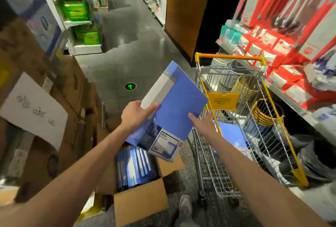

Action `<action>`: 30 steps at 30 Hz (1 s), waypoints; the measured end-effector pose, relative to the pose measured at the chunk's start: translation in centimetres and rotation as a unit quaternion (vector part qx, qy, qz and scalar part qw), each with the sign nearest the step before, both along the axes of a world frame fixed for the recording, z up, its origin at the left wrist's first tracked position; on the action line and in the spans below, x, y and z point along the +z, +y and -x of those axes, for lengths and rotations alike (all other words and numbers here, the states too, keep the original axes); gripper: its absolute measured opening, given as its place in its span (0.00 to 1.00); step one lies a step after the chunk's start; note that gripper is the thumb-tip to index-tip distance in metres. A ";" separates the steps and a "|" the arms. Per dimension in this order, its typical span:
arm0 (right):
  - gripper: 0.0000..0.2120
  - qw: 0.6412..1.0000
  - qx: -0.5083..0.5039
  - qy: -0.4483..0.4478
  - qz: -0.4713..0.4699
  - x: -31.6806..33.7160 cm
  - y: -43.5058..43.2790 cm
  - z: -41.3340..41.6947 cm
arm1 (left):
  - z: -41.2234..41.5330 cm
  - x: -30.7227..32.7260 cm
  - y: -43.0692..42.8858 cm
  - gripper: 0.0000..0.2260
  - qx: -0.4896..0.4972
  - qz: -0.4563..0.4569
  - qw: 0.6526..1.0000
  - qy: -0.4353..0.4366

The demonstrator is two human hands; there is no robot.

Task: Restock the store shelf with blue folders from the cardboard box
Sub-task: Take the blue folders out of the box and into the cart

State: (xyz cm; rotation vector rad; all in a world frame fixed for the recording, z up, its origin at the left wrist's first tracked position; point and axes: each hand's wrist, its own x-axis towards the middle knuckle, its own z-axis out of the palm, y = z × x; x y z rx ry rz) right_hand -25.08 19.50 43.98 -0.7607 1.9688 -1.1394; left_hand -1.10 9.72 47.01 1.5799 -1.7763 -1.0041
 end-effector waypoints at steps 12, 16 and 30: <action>0.23 0.963 -0.172 -0.191 0.078 -1.5 10.7 10.8 | 13.9 0.3 3.8 0.35 -0.098 -0.191 0.948 0.235; 0.14 0.932 -0.294 -0.168 0.126 -1.6 13.4 15.2 | 20.3 0.7 6.1 0.29 -0.123 -0.223 0.947 0.195; 0.23 0.929 -0.345 -0.126 0.041 -5.3 22.3 32.8 | 40.6 -4.4 12.1 0.22 -0.147 -0.270 0.947 0.093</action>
